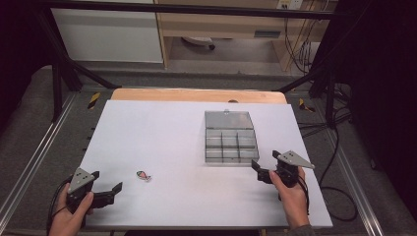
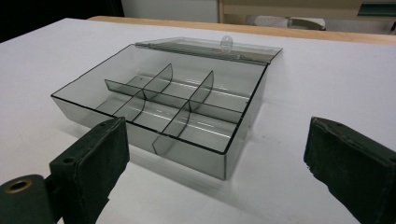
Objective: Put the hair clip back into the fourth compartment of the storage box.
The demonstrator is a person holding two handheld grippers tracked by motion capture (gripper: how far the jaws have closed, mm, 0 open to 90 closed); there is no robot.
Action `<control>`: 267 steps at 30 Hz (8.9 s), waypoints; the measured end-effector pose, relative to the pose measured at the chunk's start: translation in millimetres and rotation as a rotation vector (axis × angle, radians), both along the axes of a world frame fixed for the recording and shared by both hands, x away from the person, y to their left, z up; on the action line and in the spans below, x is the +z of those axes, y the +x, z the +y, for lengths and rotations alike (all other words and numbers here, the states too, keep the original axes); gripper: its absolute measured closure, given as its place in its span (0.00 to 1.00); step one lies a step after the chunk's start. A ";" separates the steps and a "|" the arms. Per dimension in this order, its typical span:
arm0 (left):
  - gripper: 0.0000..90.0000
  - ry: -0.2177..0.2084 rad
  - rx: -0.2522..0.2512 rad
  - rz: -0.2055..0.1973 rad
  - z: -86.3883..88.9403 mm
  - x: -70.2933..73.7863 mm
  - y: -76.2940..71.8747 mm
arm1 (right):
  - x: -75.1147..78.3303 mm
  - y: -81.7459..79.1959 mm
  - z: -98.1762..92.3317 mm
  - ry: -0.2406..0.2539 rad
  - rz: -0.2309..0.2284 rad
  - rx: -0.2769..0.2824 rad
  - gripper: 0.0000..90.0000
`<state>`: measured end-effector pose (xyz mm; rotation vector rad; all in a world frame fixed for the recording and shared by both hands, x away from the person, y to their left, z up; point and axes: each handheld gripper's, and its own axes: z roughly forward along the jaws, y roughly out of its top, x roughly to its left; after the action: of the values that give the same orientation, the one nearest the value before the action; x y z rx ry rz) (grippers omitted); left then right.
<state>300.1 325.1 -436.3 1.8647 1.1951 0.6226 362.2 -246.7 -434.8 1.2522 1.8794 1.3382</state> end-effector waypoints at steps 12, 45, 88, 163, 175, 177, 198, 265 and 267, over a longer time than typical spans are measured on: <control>0.07 0.009 0.002 0.005 -0.7 -0.8 0.7 | -0.3 -13.8 21.2 -0.008 0.044 0.115 0.07; 0.07 0.031 -0.025 0.032 -3.3 -4.0 -0.4 | -7.8 -10.9 188.3 -0.104 0.219 0.477 0.05; 0.07 0.053 -0.035 0.048 -2.7 -5.0 1.3 | -1.0 49.2 308.8 -0.025 0.289 0.463 0.26; 0.08 -0.021 0.041 0.036 4.9 -7.1 2.8 | -7.2 11.8 278.3 -0.078 0.147 0.696 0.94; 0.08 -0.007 -0.003 0.032 0.0 -6.4 2.6 | -13.6 9.4 276.9 -0.053 0.161 0.667 0.94; 0.08 -0.007 -0.005 0.033 -0.2 -6.5 2.1 | -13.8 10.0 277.6 -0.047 0.157 0.664 0.94; 0.08 0.005 -0.020 0.033 -1.7 -5.5 1.7 | -6.0 16.1 264.7 -0.044 0.116 0.614 0.94; 0.08 0.023 -0.033 0.042 -3.2 -6.7 1.7 | 45.6 62.2 158.9 0.072 0.004 0.311 0.94; 0.08 0.022 -0.032 0.042 -3.1 -6.6 1.7 | 46.2 63.3 155.0 0.075 0.004 0.301 0.94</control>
<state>301.8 321.9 -443.0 1.9205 1.1871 0.5838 425.6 -91.7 -388.6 1.0356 2.1008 1.5723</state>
